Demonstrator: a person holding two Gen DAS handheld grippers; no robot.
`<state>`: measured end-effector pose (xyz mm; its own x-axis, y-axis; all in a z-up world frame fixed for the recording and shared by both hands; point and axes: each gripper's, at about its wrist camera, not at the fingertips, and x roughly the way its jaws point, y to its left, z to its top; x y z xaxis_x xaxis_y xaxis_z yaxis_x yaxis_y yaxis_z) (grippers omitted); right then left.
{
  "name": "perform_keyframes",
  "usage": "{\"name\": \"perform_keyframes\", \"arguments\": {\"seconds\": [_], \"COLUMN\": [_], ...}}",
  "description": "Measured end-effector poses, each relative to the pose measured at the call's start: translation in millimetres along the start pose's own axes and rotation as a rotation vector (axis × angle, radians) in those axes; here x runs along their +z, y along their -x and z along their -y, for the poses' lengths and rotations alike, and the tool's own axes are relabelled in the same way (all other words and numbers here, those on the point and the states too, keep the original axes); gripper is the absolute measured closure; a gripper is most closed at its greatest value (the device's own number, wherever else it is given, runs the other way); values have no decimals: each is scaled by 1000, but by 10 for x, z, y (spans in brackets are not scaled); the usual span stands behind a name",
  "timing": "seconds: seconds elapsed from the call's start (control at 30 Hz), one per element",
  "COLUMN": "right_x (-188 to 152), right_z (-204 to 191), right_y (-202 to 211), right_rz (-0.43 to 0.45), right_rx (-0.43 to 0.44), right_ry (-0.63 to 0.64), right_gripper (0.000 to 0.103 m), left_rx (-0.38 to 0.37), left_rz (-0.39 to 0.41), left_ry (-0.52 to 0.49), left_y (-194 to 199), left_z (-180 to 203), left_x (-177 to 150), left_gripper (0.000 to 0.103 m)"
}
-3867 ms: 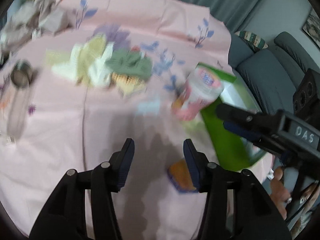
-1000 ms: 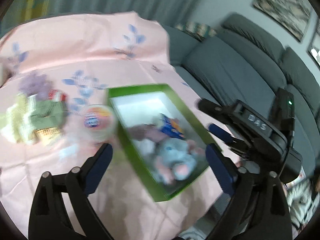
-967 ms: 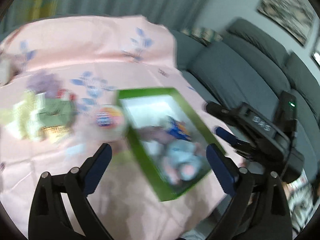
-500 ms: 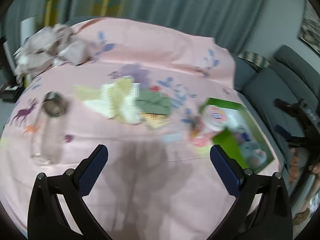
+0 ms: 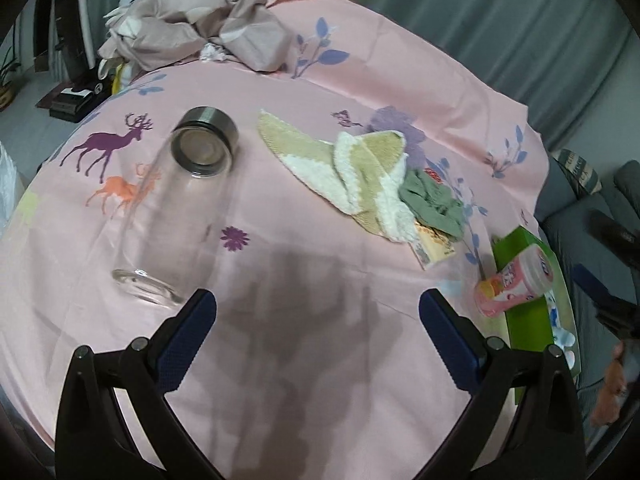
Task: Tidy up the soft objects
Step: 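Move the right tool back to the green fuzzy cloth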
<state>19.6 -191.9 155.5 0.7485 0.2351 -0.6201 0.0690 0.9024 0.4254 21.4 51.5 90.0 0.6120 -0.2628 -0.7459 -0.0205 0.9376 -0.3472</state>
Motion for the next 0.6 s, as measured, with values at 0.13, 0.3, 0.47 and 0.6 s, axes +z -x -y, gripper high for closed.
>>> {"name": "perform_keyframes", "arguments": {"seconds": [0.13,0.3,0.47,0.6], "right_x": [18,35,8,-17], "right_z": [-273,-287,-136,-16], "right_y": [-521,-1335,-1761,-1854], "right_rz": [-56,-147,-205,-217], "right_rx": [-70,-220,-341,-301], "right_ry": [27,21,28,-6], "right_gripper": [9,10,19,33], "left_rx": [-7,-17,-16,-25], "left_rz": [0,33,31,21], "left_ry": [28,44,42,41], "left_y": [21,95,84,71], "left_z": [-90,-163,-208,-187], "left_x": [43,112,156,142], "left_gripper": [3,8,17,21]}}
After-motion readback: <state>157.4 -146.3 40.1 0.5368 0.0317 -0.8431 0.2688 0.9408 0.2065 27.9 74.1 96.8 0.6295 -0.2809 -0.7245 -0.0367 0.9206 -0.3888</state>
